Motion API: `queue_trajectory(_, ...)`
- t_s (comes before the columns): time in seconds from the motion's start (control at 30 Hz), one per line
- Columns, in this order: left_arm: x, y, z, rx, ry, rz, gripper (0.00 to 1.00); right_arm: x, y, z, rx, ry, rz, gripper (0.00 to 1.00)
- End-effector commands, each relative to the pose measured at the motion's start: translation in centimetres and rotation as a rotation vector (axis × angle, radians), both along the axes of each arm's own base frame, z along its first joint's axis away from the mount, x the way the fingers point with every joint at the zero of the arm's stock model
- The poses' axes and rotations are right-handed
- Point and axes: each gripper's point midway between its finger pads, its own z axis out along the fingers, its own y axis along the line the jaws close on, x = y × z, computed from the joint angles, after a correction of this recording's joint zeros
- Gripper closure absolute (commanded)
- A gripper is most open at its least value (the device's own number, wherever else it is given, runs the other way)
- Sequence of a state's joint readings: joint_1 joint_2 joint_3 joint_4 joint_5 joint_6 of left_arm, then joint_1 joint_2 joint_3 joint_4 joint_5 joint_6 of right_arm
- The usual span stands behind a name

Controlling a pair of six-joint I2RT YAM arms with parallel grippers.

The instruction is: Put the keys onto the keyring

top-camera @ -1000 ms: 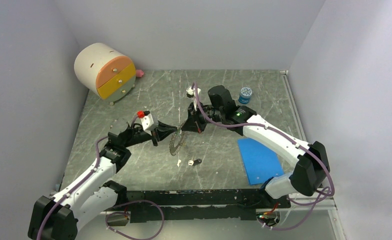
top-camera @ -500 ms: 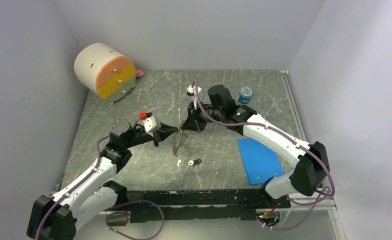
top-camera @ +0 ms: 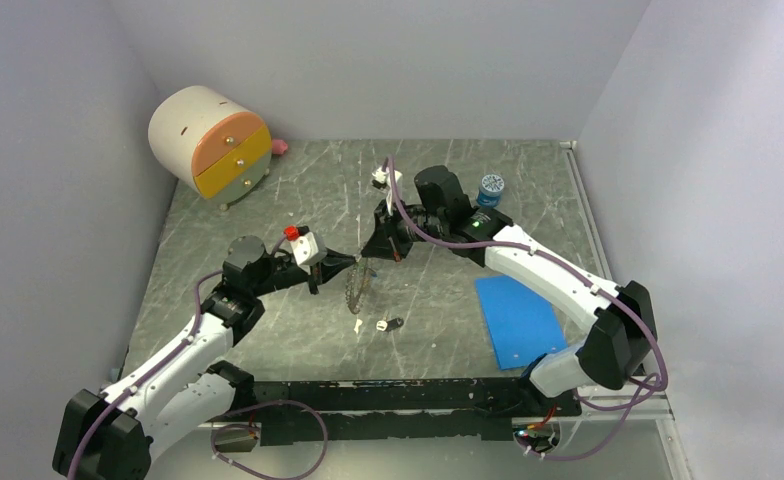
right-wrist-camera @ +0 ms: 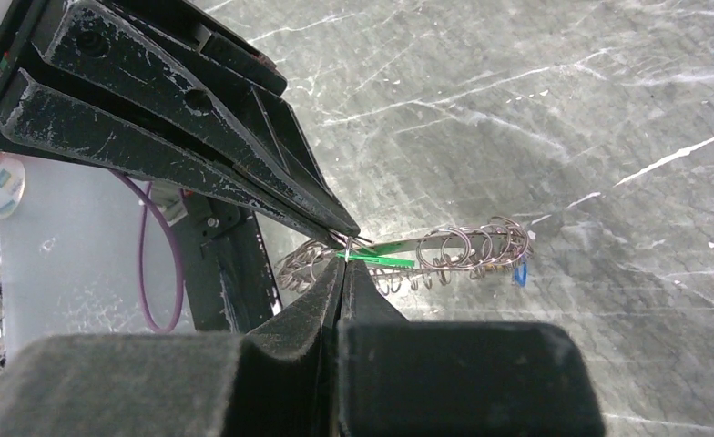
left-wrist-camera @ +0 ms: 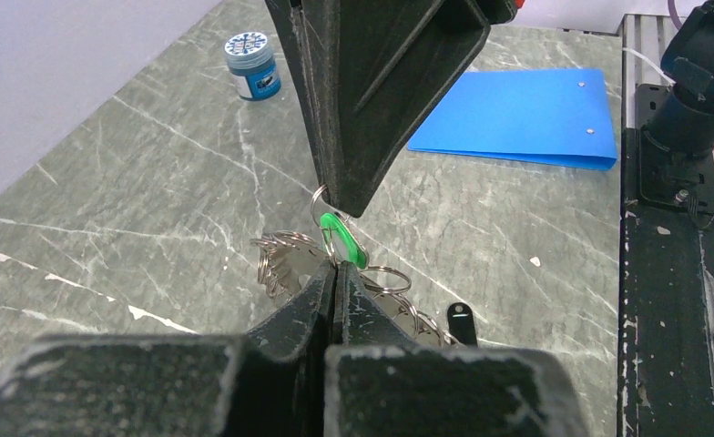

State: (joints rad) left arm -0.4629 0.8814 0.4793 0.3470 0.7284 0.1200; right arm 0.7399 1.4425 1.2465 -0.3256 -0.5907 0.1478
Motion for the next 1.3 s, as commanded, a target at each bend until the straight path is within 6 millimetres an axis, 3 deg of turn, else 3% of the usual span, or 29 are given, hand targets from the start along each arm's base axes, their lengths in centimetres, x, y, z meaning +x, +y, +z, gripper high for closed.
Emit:
queue_trajectory(0.0,0.1,-0.3,1.6,-0.009,-0.051,-0.005,0.97,0.9,0.8,3.4,0.076,-0.086,0.007,1.0)
queue_trajectory(0.57,0.8,-0.7,2.0,-0.019,-0.005,0.005,0.97,-1.4,2.0,3.5,0.084,-0.08,0.156,1.0)
queue_trajectory(1.03,0.7,-0.9,1.9,-0.025,0.003,0.005,0.98,-1.4,2.6,3.4,0.058,-0.098,0.142,1.0)
queue_trajectory(1.27,1.0,-0.9,1.5,-0.04,0.008,0.018,0.97,-1.7,3.0,2.8,0.004,-0.137,0.134,0.91)
